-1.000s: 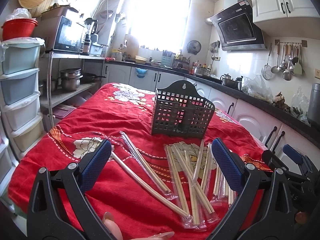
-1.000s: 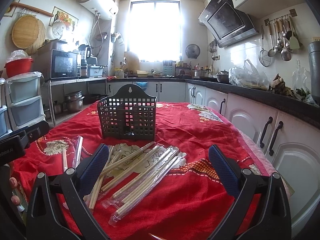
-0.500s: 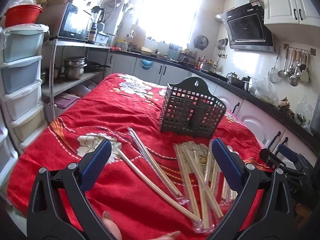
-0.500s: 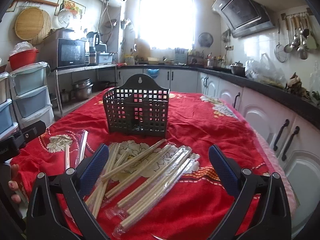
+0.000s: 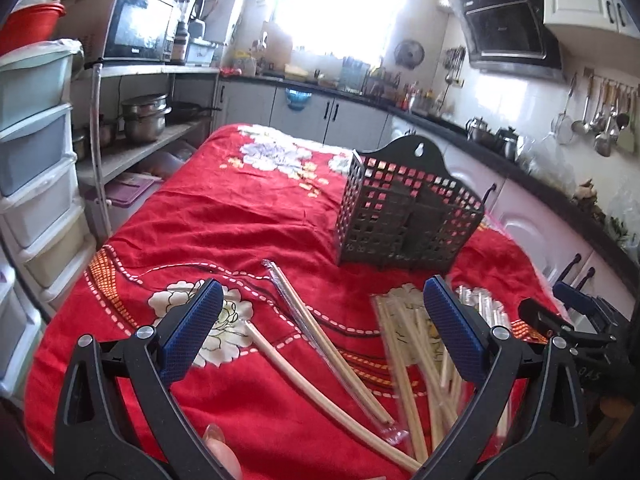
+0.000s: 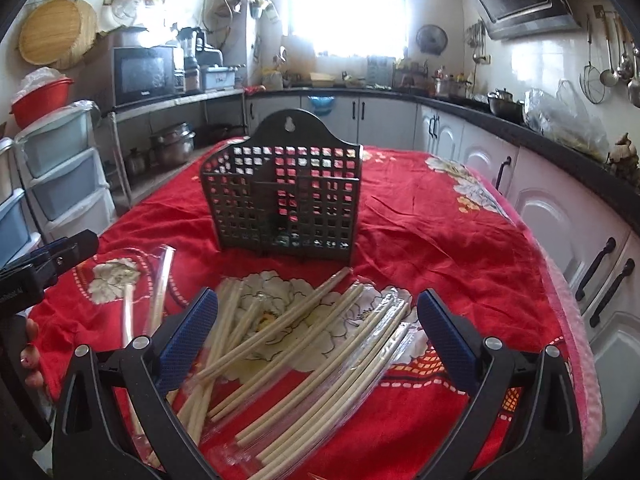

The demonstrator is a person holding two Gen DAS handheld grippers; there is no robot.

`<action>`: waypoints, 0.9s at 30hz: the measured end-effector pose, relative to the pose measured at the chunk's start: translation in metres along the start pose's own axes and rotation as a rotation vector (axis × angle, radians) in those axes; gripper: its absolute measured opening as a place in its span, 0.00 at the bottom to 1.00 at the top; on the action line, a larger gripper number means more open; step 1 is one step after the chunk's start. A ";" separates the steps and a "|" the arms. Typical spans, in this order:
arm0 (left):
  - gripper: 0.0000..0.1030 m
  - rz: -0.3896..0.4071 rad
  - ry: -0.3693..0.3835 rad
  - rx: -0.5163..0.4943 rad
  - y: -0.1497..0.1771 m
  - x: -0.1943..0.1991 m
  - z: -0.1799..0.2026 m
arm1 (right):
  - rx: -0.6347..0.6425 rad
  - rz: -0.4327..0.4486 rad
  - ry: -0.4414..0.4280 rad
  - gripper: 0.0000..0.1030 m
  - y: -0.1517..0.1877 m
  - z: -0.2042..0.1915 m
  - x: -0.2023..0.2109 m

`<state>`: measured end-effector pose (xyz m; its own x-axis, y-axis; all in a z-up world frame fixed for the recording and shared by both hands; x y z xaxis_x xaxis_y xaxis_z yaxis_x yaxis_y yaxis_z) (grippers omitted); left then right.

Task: Organize utensils
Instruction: 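Lower the left tool onto a chopstick and close it while the right tool grasps another chopstick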

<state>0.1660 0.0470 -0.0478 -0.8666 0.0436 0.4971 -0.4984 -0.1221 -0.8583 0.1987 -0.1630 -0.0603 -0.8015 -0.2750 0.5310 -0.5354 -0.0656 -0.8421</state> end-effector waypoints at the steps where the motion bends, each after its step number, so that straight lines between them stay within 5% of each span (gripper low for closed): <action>1: 0.90 -0.011 0.002 -0.002 -0.001 -0.003 0.000 | -0.004 -0.016 0.007 0.94 0.000 0.003 -0.005; 10: 0.90 -0.127 0.035 0.034 -0.004 -0.041 -0.010 | -0.056 -0.137 0.016 0.81 0.001 0.022 -0.040; 22: 0.90 -0.321 0.107 0.148 0.012 -0.092 -0.031 | -0.122 -0.308 -0.020 0.45 0.011 0.031 -0.085; 27: 0.81 -0.376 0.130 0.161 0.020 -0.105 -0.032 | -0.143 -0.352 -0.036 0.37 0.014 0.032 -0.099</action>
<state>0.2460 0.0718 -0.1216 -0.6264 0.2381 0.7423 -0.7790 -0.2269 -0.5846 0.2789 -0.1680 -0.1275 -0.5531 -0.2933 0.7798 -0.8103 -0.0283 -0.5854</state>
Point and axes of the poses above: each gripper's, at about its wrist camera, not at the fingertips, and x roughly against the way its jaws point, z to its right, y to its underside, the point moved 10 cm from there along -x, roughly the way its jaws point, and after that the axes turned 6 degrees about -x, right-handed, at the moved point
